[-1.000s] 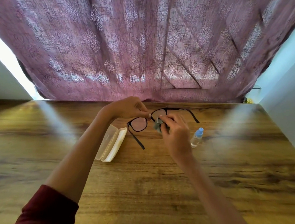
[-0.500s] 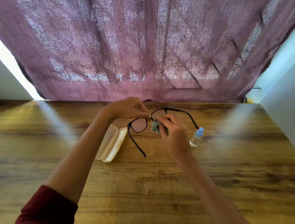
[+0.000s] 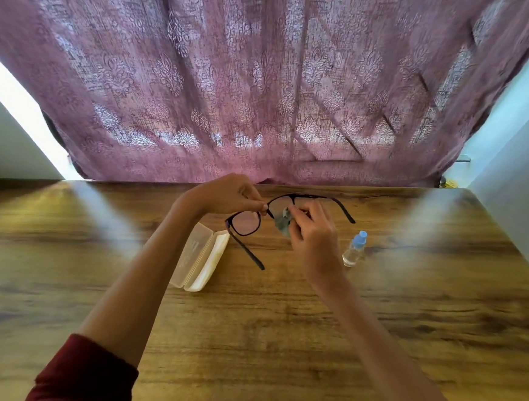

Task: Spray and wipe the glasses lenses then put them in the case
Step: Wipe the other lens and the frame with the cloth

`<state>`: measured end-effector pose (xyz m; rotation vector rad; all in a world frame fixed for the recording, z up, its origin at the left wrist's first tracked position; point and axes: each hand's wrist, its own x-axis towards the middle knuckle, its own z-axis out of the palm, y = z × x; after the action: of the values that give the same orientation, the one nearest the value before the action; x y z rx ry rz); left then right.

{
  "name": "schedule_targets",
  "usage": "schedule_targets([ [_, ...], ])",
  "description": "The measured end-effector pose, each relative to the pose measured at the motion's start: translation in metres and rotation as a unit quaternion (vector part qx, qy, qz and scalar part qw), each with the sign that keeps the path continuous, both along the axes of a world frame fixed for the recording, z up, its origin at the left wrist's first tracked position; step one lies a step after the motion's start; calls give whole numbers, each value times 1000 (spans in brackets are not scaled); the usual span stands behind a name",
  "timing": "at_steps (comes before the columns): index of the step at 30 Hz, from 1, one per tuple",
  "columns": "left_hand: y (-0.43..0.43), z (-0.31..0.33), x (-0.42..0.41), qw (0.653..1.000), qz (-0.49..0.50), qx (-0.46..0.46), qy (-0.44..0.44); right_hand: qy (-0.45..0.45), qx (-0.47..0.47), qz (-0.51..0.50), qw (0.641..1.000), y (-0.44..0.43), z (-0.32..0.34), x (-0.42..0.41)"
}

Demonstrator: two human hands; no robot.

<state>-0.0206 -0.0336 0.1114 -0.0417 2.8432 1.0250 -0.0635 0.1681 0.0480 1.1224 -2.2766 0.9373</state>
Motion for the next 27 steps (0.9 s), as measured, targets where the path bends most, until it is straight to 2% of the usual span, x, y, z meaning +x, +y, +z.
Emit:
schedule_targets([
  [6,9,1,-4,1000,-6,-8,-13,-10,11,49,999,-4,2,8],
  [14,8,-1,-5,1000,-20,-2,14,-2,1,-24,1000,-2,9,1],
  [20,15,0,-8,1000,-26,-16,-2,18,-15,19,1000,-4,3,8],
  [27,15,6,-7,999,-33,-22,13,22,-31,15,999,-6,8,2],
])
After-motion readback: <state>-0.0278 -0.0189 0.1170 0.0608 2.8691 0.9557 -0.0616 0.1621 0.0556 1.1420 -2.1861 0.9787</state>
